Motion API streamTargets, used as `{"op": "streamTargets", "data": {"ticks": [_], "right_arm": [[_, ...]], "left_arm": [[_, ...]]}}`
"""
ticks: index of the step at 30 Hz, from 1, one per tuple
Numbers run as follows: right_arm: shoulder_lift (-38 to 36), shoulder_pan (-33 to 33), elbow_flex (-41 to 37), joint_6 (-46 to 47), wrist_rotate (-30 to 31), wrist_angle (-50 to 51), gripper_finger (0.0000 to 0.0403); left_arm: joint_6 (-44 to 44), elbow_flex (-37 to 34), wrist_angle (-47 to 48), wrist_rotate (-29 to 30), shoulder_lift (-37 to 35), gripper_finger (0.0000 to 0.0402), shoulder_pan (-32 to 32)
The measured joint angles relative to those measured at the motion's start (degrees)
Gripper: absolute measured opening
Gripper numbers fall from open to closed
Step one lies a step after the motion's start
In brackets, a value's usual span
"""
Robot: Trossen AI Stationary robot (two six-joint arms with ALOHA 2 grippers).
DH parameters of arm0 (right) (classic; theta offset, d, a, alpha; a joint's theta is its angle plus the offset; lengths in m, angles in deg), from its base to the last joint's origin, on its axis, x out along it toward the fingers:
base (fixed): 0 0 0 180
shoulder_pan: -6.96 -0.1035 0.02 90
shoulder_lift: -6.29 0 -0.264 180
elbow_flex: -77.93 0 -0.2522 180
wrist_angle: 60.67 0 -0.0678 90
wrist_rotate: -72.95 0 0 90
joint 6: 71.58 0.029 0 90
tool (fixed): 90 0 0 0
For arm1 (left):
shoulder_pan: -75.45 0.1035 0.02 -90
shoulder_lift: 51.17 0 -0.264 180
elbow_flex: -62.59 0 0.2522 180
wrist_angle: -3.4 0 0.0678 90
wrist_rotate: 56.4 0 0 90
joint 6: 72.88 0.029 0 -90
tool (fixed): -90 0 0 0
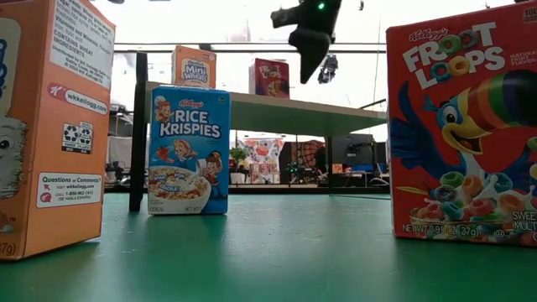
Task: Stack cereal on shelf
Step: Put the top left red cereal box on the shelf
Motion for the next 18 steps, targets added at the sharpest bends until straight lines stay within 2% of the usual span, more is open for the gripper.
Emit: {"op": "streamTargets", "data": {"ticks": [6, 13, 18], "right_arm": [[-3.81, 3.61, -0.26, -1.46, -0.09, -6.66, 0.0012], [-3.71, 7.1, -0.32, -4.63, -8.7, -13.29, 0.0012], [-3.64, 7.19, -0.32, -5.46, -10.34, -15.8, 0.0012]], "left_arm": [[0.0, 0.0, -0.02, 0.0, -0.02, 0.0, 0.0], [0.02, 0.0, -0.04, 0.0, -0.04, 0.0, 0.0], [0.01, 0.0, -0.04, 0.0, -0.05, 0.0, 0.01]]}}
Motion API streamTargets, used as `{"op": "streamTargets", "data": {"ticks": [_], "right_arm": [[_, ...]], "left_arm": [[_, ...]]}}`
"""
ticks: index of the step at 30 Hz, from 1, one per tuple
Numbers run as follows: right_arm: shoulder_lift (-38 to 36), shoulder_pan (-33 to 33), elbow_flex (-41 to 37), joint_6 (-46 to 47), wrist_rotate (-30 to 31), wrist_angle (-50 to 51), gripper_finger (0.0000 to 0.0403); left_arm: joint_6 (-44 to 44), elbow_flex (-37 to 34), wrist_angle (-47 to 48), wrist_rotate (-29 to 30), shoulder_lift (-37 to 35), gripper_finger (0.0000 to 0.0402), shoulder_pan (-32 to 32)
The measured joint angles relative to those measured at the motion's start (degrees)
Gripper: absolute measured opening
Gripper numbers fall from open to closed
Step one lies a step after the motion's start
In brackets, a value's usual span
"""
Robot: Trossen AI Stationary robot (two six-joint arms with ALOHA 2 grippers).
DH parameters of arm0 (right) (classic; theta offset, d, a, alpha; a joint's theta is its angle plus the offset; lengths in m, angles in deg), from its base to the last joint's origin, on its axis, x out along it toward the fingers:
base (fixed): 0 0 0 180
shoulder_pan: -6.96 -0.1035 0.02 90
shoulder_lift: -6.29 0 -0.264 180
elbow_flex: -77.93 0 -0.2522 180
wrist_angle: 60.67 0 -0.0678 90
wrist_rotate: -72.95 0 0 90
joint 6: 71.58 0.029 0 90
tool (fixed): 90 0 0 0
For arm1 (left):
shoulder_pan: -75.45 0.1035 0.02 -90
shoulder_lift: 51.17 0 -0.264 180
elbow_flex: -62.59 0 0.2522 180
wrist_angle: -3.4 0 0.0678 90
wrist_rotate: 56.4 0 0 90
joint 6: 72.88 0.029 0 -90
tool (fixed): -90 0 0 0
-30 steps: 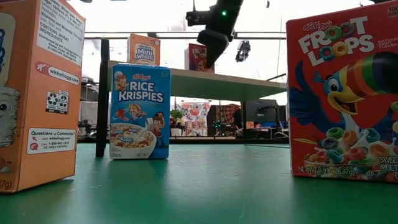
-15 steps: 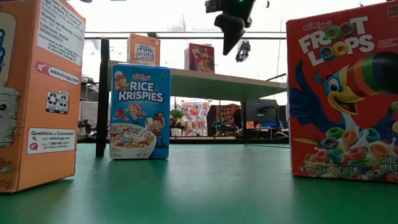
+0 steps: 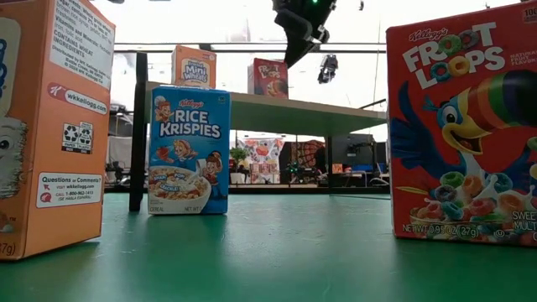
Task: Stack cereal on shelf
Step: Put the top left red cereal box on the shelf
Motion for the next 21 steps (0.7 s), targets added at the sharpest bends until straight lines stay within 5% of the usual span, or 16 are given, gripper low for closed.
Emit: {"op": "streamTargets", "data": {"ticks": [21], "right_arm": [[0.02, 0.0, 0.0, 1.37, -3.14, -1.37, 0.0012]], "left_arm": [[0.0, 0.0, -0.04, 0.0, -0.01, 0.0, 0.0]]}}
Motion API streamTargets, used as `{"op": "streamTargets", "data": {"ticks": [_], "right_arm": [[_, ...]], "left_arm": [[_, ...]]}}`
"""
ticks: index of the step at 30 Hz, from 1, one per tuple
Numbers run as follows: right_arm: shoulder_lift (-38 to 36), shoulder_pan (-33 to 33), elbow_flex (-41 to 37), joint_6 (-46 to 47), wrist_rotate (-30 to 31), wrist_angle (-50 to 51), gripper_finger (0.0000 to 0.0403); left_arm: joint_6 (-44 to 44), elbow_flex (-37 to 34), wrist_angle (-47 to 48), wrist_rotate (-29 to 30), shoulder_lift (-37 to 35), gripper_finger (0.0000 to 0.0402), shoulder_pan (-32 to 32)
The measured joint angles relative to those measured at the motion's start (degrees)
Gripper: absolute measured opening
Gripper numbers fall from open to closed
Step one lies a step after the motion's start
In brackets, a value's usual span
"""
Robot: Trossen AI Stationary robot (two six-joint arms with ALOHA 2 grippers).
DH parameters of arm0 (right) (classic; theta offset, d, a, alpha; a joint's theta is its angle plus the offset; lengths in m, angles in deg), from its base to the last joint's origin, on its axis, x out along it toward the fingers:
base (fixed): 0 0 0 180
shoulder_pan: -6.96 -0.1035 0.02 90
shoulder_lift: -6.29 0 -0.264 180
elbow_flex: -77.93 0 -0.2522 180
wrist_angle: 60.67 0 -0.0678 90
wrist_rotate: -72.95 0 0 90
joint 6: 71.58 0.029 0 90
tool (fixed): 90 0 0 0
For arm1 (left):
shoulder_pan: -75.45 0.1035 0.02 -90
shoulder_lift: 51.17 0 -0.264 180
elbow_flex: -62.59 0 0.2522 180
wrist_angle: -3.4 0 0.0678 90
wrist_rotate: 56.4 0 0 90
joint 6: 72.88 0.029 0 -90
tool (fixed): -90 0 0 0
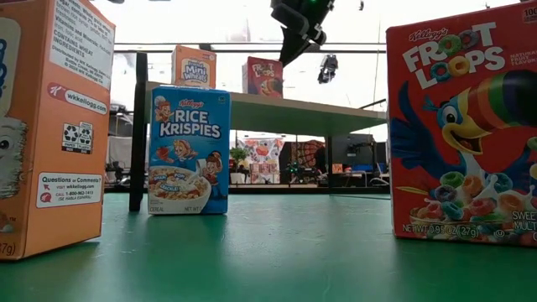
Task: Stack cereal on shelf
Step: Put the top left red cereal box on the shelf
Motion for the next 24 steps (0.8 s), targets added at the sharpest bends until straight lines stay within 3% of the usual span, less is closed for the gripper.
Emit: {"op": "streamTargets", "data": {"ticks": [13, 20, 24], "right_arm": [[-0.59, -1.0, 0.7, 0.92, 0.45, -0.07, 0.0012], [-3.01, -6.58, 0.31, 2.0, 0.46, -1.42, 0.0012], [-2.47, -10.21, -4.67, 1.14, 0.42, -5.82, 0.0012]], "left_arm": [[0.01, 0.0, 0.02, 0.0, 0.0, 0.0, -0.01], [-0.01, 0.0, 0.07, 0.0, 0.0, 0.0, -0.01], [-0.01, 0.0, 0.07, 0.0, 0.0, 0.0, 0.0]]}}
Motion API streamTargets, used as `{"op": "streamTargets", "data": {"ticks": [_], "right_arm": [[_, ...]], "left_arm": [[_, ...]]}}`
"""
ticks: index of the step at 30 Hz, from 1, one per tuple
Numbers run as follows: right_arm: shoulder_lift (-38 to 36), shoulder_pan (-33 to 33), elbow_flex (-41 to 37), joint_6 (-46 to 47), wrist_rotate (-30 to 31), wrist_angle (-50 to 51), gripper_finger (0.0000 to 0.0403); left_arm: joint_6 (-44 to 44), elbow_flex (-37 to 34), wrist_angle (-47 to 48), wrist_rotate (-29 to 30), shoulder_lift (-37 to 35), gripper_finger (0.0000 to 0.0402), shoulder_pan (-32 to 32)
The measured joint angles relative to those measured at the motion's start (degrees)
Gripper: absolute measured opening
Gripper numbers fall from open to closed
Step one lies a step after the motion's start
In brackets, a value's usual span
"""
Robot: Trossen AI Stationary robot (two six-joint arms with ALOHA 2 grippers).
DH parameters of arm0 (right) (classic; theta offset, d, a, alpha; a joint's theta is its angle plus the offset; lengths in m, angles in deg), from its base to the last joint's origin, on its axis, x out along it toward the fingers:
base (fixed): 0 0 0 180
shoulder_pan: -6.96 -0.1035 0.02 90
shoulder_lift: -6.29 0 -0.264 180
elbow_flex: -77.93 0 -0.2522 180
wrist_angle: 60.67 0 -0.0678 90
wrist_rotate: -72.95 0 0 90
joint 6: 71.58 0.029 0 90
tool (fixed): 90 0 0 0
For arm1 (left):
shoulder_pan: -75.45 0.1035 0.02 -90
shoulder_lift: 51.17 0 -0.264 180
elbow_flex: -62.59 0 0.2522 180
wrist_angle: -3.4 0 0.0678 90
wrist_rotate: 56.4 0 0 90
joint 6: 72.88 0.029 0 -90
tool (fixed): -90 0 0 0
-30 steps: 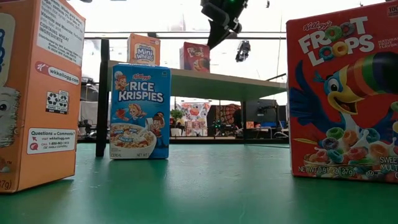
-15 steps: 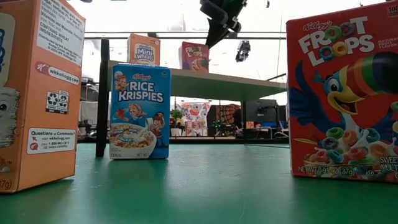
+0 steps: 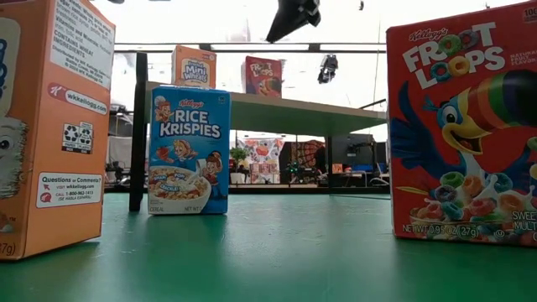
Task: Stack cereal on shelf
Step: Put the top left red cereal box on the shelf
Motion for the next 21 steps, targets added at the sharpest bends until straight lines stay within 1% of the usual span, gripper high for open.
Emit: {"op": "streamTargets", "data": {"ticks": [3, 6, 10, 13, 21], "right_arm": [[0.0, -1.42, -7.33, -0.44, -0.13, -7.04, 0.0012], [0.11, -1.42, -15.22, 0.74, 0.21, -15.34, 0.0012], [0.11, -0.29, -22.99, 1.31, 4.42, -24.54, 0.0012], [0.11, 0.82, -25.3, 1.92, 5.59, -27.44, 0.0012], [0.11, 2.47, -25.55, 1.51, 5.62, -29.63, 0.0012]], "left_arm": [[-0.08, 0.0, 0.0, 0.0, -0.01, 0.0, -0.01], [-0.28, 0.0, 0.09, 0.0, -0.01, 0.0, -0.01], [-0.39, 0.0, 0.13, 0.0, -0.01, 0.0, -0.01], [-0.22, 0.0, 0.13, 0.0, -0.01, 0.0, -0.01], [0.2, 0.0, 0.15, 0.0, -0.01, 0.0, -0.01]]}}
